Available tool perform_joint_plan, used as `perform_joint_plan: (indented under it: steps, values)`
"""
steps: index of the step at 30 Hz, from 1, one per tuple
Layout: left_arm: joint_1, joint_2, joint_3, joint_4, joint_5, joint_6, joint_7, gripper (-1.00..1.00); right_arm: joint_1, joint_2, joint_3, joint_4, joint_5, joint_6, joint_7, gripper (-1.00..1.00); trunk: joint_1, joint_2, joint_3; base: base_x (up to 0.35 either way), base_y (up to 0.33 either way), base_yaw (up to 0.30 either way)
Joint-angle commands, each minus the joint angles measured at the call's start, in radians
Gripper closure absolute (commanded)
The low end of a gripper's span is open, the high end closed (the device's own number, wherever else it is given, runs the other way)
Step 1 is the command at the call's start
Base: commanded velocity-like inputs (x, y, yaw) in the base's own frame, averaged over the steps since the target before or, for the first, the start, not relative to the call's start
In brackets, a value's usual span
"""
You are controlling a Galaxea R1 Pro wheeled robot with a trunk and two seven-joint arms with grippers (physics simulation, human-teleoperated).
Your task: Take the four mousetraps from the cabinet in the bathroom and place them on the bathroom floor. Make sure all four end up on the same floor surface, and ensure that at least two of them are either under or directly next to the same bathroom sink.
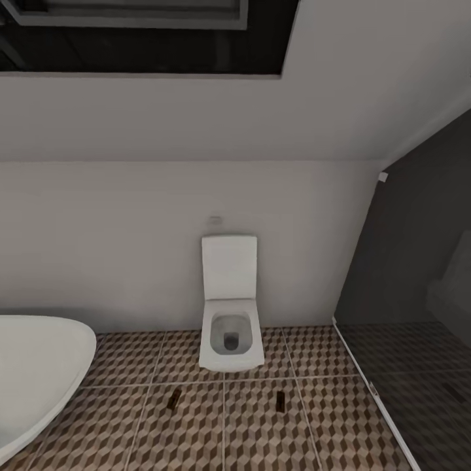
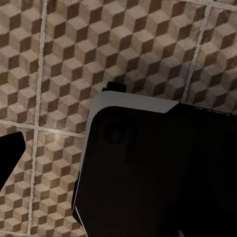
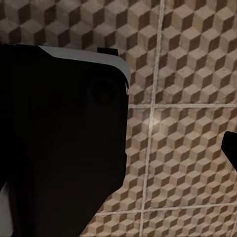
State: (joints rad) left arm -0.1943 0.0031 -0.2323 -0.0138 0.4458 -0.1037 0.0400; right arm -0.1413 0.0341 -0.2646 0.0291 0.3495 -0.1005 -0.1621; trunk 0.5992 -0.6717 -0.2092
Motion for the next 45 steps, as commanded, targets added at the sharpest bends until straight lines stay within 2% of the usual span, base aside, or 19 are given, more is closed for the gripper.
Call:
perform_joint_plan:
  steps: [1,45]
  values:
    - [0.0,0.0,-0.009,0.0,0.007,-0.002,0.003,-1.0,-0.001,0.0,-0.008,0.003,0.009,-0.005,-0.005,-1.0,0.0,-0.001,0.0,0.0,0.0,0.0]
    - [0.0,0.0,-0.009,0.0,0.007,-0.002,0.003,-1.0,-0.001,0.001,-0.008,0.003,0.009,-0.005,-0.005,-1.0,0.0,-0.001,0.069,0.0,0.0,0.0]
